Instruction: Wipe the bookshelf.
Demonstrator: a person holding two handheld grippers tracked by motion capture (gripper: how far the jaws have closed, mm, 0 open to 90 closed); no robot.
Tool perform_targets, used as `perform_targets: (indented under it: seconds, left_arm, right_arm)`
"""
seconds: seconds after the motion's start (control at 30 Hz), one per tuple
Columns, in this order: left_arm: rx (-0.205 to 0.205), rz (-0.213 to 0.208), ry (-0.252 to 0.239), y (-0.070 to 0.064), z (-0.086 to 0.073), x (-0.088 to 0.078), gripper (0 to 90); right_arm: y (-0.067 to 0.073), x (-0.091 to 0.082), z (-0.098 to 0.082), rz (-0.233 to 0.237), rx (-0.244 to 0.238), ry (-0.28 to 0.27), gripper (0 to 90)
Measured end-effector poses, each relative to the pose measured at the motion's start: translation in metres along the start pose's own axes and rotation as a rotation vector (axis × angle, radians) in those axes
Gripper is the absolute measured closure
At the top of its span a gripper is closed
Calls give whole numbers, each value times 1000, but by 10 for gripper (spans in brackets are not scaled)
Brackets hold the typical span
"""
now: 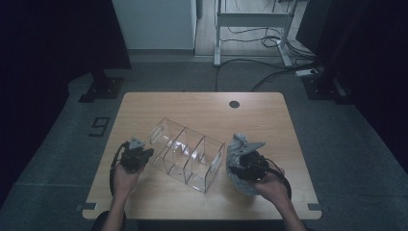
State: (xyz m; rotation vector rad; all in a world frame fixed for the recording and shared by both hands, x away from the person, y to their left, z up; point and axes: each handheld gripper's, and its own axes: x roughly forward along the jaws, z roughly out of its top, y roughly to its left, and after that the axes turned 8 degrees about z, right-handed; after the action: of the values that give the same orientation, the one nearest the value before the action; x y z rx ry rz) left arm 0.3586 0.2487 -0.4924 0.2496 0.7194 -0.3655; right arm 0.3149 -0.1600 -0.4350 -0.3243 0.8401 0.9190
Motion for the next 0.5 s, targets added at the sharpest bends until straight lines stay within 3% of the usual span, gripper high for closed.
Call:
perform_targets:
  seconds: [0.3, 0.5]
  left_arm:
    - [-8, -8, 3, 1, -1, 1, 866]
    - [-10, -12, 3, 1, -1, 1, 866]
  right_arm:
    - [-21, -18, 6, -44, 33, -56, 658]
    - [-37, -30, -1, -85, 75, -65, 657]
